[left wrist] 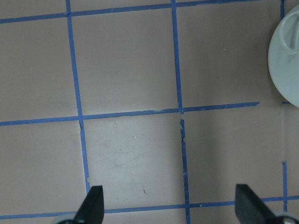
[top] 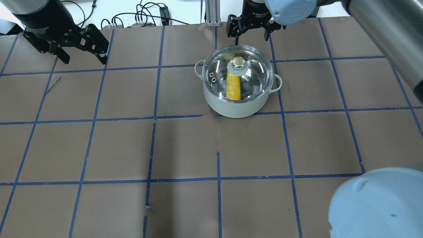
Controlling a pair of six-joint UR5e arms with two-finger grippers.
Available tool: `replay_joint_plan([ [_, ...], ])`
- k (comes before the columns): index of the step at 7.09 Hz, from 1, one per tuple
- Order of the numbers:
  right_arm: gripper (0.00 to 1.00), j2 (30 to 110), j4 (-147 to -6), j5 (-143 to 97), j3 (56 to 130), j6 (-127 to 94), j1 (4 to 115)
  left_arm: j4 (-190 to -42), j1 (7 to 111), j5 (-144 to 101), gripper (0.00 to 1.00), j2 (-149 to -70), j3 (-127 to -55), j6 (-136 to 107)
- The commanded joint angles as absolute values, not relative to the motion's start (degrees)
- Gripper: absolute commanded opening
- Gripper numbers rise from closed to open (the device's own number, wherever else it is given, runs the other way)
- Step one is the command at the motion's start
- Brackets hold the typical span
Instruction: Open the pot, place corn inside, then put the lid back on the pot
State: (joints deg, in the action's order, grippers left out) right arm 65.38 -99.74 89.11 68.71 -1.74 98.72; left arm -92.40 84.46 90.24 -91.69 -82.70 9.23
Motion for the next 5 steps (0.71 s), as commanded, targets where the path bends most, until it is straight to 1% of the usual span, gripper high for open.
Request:
replay_joint_plan([
  [1,1.0,71.34,-94.77,88.86,69.78,-0.79,93.53,-92.46,84.46,90.09,1.0,-91.67,-82.79,8.79],
  [3,1.0,76.27,-91.32,89.47,73.45,3.93,90.2,-92.37,84.46,90.09,1.0,-91.58,-82.79,8.79],
  [4,1.0,78.64,-91.06,89.21,76.43,4.56,88.44,-92.46,84.46,90.09,1.0,-91.58,-82.79,8.79],
  [5,1.0,81.88,-90.97,89.21,81.08,4.48,88.42,-92.37,84.46,90.09,1.0,-91.58,-82.71,8.79],
])
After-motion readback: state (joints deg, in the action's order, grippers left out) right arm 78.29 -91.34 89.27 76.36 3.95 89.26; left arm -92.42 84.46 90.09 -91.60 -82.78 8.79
